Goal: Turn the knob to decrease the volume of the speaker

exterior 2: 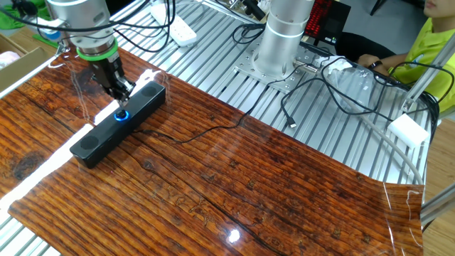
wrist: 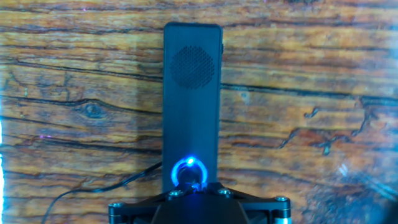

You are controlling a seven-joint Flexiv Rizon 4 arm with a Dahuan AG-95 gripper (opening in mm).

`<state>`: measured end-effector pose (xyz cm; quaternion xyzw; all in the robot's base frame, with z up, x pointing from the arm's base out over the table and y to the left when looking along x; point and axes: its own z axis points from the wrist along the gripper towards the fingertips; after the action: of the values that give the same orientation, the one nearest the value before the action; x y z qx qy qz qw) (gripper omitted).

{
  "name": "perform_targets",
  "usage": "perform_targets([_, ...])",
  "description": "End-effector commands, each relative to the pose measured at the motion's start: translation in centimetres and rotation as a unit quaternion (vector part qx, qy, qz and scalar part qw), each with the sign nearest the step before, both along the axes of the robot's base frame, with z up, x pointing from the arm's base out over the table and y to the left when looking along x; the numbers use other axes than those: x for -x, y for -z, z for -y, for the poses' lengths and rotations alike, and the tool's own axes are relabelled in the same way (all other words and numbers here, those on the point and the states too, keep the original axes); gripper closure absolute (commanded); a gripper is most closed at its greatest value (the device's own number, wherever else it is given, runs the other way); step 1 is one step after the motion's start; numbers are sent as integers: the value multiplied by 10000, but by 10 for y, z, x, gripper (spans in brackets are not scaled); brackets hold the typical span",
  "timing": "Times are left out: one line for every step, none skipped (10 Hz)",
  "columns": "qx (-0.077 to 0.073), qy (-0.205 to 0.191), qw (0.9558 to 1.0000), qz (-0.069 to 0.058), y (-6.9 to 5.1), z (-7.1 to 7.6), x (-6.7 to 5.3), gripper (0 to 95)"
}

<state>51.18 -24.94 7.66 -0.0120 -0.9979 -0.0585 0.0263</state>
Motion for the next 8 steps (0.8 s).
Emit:
perform_targets([-18,26,10000,75,1,0,-1,950])
perform_targets([-32,30,10000,90,1,0,-1,950])
perform_targets([-45,50,9999,116,2,0,-1,950])
perform_targets([-79,98,9998,146,3,0,-1,950])
perform_targets([-87,111,9998,151,3,0,-1,950])
perform_targets([-88,103,9998,153,3,0,-2,950])
perform_targets([-86,110,9998,155,3,-1,-2,950])
perform_targets([-84,115,9998,155,3,-2,-3,950])
